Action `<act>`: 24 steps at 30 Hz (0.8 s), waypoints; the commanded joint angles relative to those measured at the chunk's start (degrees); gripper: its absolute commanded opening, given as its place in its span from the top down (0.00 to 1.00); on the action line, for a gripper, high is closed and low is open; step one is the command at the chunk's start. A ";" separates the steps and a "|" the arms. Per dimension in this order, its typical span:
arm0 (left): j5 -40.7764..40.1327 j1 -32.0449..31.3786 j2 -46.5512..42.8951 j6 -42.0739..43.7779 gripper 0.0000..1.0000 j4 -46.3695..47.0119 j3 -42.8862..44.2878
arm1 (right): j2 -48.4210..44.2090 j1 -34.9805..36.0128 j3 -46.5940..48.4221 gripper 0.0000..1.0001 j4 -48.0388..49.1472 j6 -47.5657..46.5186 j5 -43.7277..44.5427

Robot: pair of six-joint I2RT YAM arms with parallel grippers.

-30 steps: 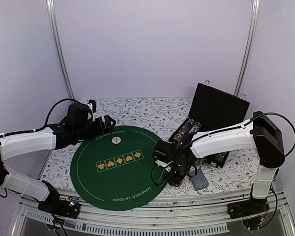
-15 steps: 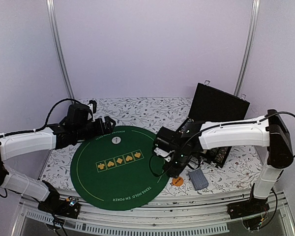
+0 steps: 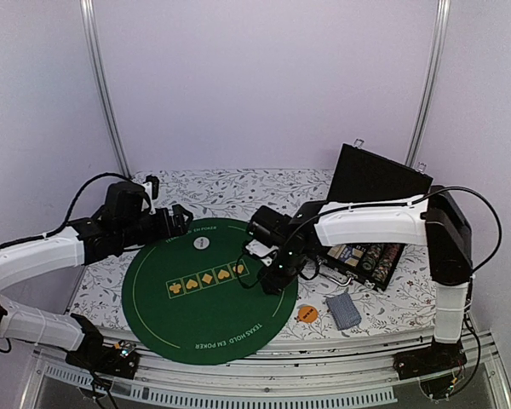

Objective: Distribute texas hold em gaming equipment
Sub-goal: Place the small blind button in the small blind area.

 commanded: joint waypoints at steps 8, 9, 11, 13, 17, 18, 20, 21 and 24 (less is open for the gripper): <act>-1.01 0.13 -0.68 1.61 0.02 -1.22 -0.90 | 5.15 1.55 -1.01 0.70 -1.34 -0.31 -6.41; -0.99 0.12 -0.51 1.60 0.02 -1.20 -0.79 | 5.02 1.78 -1.60 0.70 -1.36 -0.18 -6.48; -1.00 0.16 -0.31 1.75 0.02 -1.18 -0.60 | 4.81 1.80 -2.66 0.70 -1.03 0.21 -5.80; -0.89 0.20 -0.17 1.83 0.02 -0.99 -0.46 | 4.90 1.80 -2.76 0.69 -0.90 0.43 -4.46; -0.55 0.23 -0.04 1.89 0.02 -1.24 -0.01 | 5.98 1.80 -0.97 0.50 -2.21 0.79 -1.20; -0.50 0.26 -0.04 1.98 0.02 -1.42 0.14 | 6.02 1.83 -0.61 0.29 -2.41 0.73 -1.00; -0.56 0.23 -0.24 2.05 0.02 -1.66 0.37 | 4.96 1.97 -0.25 0.00 -2.59 0.38 -1.64; -0.57 0.21 -0.36 2.10 0.02 -1.80 0.45 | 3.80 2.06 -0.43 0.01 -2.58 0.01 -2.07; -0.70 0.21 -0.71 2.36 0.02 -2.07 0.47 | -2.43 1.92 -2.34 0.01 -2.50 0.21 -1.42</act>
